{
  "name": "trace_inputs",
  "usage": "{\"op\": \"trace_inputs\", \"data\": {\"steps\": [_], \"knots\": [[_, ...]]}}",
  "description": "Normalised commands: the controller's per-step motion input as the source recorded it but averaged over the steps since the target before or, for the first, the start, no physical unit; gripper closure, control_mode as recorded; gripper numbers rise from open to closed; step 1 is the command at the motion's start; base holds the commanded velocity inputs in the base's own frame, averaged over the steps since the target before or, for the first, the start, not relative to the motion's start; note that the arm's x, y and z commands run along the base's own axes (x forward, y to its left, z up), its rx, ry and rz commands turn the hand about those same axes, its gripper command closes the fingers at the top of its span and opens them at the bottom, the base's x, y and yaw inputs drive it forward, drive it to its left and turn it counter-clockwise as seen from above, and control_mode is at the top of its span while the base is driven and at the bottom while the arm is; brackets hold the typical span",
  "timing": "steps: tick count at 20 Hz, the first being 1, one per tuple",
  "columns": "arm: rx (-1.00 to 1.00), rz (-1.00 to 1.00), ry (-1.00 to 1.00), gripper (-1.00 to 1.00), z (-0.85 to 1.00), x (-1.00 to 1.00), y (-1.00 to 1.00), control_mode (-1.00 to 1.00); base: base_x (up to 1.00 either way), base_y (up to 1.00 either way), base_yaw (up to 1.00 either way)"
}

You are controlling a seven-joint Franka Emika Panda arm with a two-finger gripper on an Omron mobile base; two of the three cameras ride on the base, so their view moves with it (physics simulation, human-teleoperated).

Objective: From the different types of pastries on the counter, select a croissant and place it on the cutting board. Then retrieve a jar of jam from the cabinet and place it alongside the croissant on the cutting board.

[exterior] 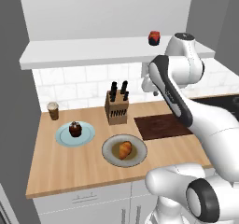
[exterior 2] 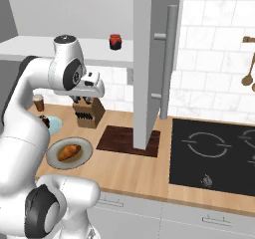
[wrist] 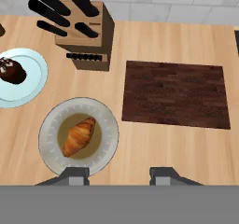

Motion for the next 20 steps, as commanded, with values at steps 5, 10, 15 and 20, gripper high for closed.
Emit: {"op": "trace_inputs", "data": {"steps": [5, 10, 15, 20], "knots": [[0.03, 0.0, 0.0, -1.0, -0.24, -0.03, 0.34, -1.0, 0.0, 0.0, 0.0], [0.01, 0.0, -0.01, -1.0, -0.38, -0.27, 0.68, -1.0, 0.0, 0.0, 0.0], [-0.17, -0.02, -0.03, -1.0, -0.41, -0.15, 0.28, -1.0, 0.0, 0.0, 0.0], [0.15, -0.01, 0.01, -1.0, -0.41, 0.08, 0.14, -1.0, 0.0, 0.0, 0.0]]}}
